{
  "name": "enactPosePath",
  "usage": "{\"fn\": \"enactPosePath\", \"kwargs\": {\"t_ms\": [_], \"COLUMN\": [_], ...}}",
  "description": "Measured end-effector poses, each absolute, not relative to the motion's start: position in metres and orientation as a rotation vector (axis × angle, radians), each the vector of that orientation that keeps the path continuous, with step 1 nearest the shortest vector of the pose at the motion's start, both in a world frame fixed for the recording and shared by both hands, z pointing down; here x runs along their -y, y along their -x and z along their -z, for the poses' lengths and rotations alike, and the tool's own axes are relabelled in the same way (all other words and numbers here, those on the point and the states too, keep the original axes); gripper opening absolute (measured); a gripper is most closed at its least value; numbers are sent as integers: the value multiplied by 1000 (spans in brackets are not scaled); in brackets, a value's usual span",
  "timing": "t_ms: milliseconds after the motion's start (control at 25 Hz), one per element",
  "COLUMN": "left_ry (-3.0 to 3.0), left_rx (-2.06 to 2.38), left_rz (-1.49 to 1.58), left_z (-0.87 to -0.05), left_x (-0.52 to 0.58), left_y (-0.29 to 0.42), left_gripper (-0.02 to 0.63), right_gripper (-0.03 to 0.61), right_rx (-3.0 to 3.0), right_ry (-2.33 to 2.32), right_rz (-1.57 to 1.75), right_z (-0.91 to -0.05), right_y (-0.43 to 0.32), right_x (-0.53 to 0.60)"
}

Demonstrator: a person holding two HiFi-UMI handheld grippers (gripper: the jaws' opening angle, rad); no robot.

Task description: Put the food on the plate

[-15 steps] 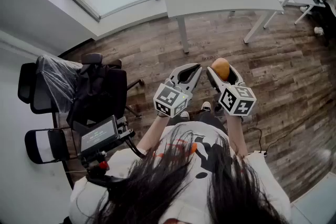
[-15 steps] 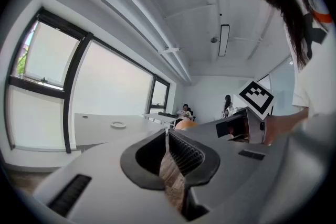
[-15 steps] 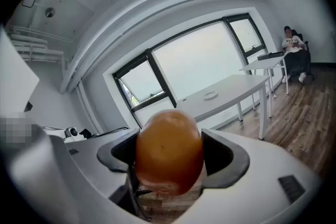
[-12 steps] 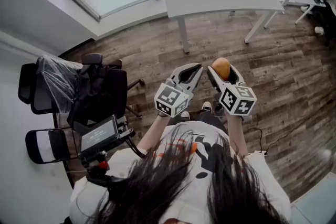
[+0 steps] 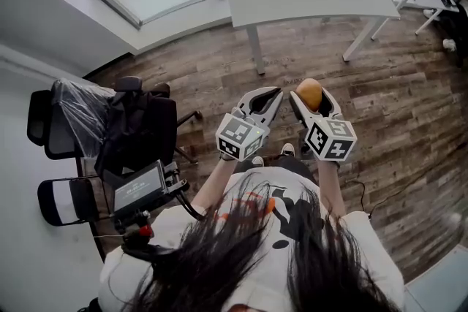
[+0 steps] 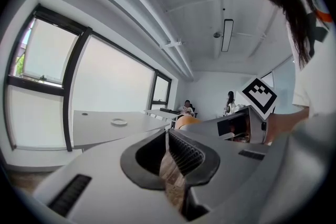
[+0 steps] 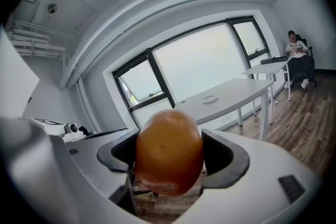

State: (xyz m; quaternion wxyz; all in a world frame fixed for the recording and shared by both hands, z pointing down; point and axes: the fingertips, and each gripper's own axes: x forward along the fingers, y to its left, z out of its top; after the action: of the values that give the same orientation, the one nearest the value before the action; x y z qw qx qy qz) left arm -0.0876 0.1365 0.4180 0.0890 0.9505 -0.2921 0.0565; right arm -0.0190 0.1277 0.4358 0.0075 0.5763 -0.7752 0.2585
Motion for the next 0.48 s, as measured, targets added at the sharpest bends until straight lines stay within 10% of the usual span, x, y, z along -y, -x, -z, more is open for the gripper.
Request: {"fn": "enactPosePath", "kwargs": {"t_ms": [480], "left_ry": [-2795], "left_rx": [902], "left_rz": [-203], "left_z": [-428], "left_x": [-78], "left_y": [21], "left_gripper": [6], "right_gripper": [371], "right_rx": [2440], "right_ry": [-1758], "right_rz": [-873], "right_z": [-449], "right_y": [-47], "right_x": [-71]}}
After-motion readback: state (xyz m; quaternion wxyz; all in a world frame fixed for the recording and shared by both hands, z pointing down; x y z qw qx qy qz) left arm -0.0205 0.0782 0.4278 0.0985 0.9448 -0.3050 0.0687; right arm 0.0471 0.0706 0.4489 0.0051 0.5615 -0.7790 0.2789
